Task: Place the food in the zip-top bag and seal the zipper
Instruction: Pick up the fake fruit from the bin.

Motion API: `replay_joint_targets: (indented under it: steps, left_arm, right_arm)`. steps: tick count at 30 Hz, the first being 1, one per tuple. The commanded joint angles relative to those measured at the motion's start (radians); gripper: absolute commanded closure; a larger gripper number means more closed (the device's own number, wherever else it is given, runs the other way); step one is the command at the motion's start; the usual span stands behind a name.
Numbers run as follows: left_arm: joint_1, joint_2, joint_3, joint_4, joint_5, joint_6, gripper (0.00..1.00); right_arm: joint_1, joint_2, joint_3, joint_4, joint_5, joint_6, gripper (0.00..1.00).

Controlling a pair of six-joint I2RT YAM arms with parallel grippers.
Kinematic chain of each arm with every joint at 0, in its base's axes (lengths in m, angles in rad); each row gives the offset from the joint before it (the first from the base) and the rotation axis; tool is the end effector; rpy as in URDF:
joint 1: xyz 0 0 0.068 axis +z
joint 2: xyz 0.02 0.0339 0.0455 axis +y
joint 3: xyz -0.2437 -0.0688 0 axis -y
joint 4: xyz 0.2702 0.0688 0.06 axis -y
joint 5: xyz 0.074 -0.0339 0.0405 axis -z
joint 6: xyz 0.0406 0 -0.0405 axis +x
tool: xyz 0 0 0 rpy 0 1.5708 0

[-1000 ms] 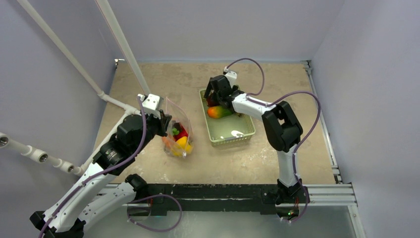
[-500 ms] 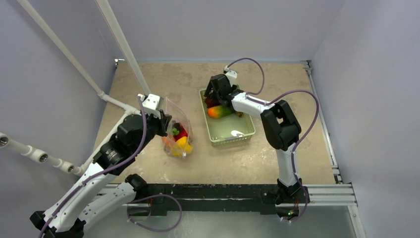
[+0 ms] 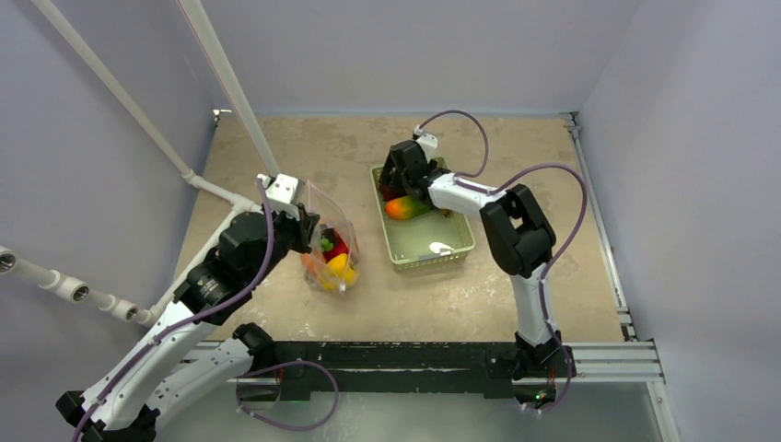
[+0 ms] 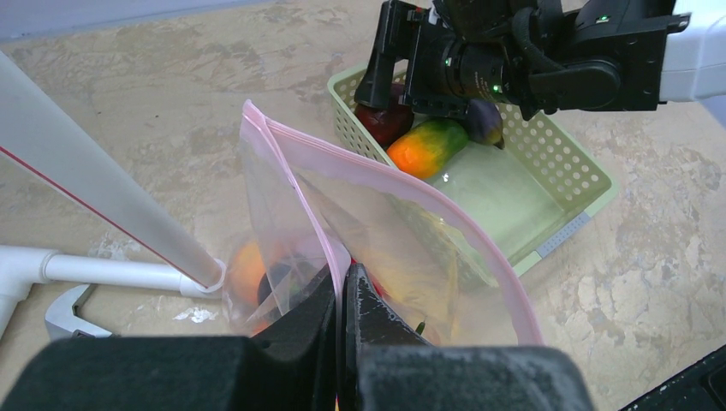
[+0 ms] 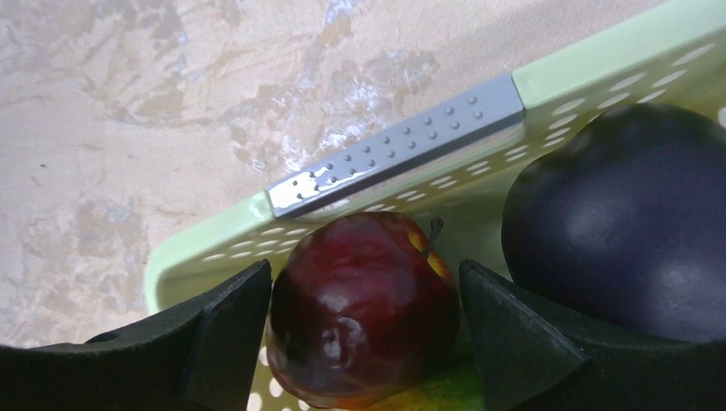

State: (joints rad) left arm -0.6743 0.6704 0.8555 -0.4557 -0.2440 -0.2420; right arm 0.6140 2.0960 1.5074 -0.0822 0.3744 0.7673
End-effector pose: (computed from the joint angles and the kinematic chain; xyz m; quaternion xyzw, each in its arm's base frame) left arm 0.1568 -0.1127 0.3433 0.0975 0.7875 -0.1788 0.5817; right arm 0.4073 0.2689 0.1548 0.1485 0.8759 0.1431 0.4362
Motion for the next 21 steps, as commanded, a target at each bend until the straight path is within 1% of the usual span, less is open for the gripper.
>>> replay_joint_targets:
  steps: [1,5,9,14,19,21]
  left_arm:
    - [0.002,-0.003,0.004,0.041,-0.012,0.014,1.0]
    - [0.002,-0.005,0.004,0.04,-0.014,0.013,1.0]
    - [0.001,-0.006,0.004,0.041,-0.015,0.013,1.0]
    - [0.001,-0.005,0.005,0.04,-0.017,0.013,1.0]
    - [0.001,-0.004,0.004,0.039,-0.02,0.013,1.0]
    - [0.001,-0.003,0.004,0.039,-0.021,0.013,1.0]
  right_arm:
    - [-0.003,0.023,0.01,0.019,0.014,-0.026,0.18]
    - [-0.003,0.02,0.005,0.019,0.013,-0.028,0.2]
    - [-0.002,0.002,-0.002,0.028,0.008,-0.029,0.34]
    - [-0.003,-0.047,-0.015,0.035,0.008,-0.031,0.58]
    - [-0.003,-0.119,-0.028,0.023,0.046,-0.033,0.74]
    - [-0.003,-0.157,-0.043,0.029,0.056,-0.036,0.77]
